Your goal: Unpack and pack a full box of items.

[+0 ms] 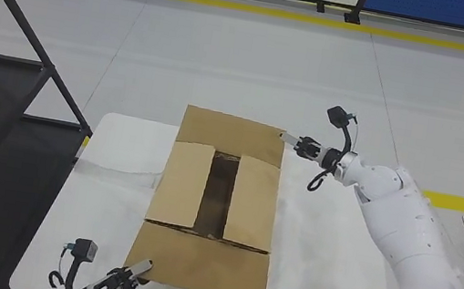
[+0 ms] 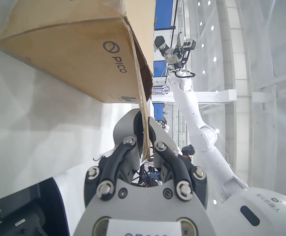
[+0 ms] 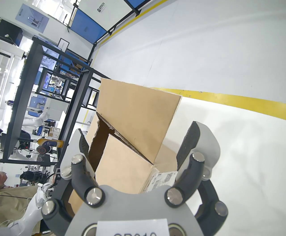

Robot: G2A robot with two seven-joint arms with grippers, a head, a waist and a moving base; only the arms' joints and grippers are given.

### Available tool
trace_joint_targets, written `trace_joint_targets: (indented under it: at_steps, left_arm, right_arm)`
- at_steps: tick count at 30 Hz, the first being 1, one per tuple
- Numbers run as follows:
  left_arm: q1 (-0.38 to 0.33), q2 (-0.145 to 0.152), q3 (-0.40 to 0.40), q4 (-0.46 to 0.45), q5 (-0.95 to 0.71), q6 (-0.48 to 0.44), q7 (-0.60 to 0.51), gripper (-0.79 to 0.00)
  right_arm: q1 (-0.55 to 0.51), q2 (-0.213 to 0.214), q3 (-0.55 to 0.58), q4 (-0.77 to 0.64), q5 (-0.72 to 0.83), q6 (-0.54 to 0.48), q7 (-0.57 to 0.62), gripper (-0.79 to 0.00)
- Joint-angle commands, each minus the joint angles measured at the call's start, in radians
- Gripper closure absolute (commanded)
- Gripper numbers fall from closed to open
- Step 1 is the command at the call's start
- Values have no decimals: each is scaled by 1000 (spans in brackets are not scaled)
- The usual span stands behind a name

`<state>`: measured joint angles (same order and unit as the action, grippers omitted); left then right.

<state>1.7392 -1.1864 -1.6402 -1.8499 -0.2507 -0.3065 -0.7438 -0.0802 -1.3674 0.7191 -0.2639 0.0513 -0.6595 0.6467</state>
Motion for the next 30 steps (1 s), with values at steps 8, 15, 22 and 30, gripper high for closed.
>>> trace_joint_targets:
  at_steps: [8, 15, 22, 30]
  left_arm:
    - [38, 17, -48, 27, -104, -21, -177, 0]
    - [43, 19, -51, 29, -106, -25, -195, 0]
    - [43, 19, -51, 29, -106, -25, -195, 0]
    - [52, 16, -76, 66, -149, -24, -113, -533]
  right_arm:
    - [-7, -9, 24, 48, 39, -33, 87, -785]
    - [-8, -9, 30, 54, 50, -36, 107, -785]
    - [-8, -9, 30, 54, 50, -36, 107, -785]
    - [-8, -9, 30, 54, 50, -36, 107, -785]
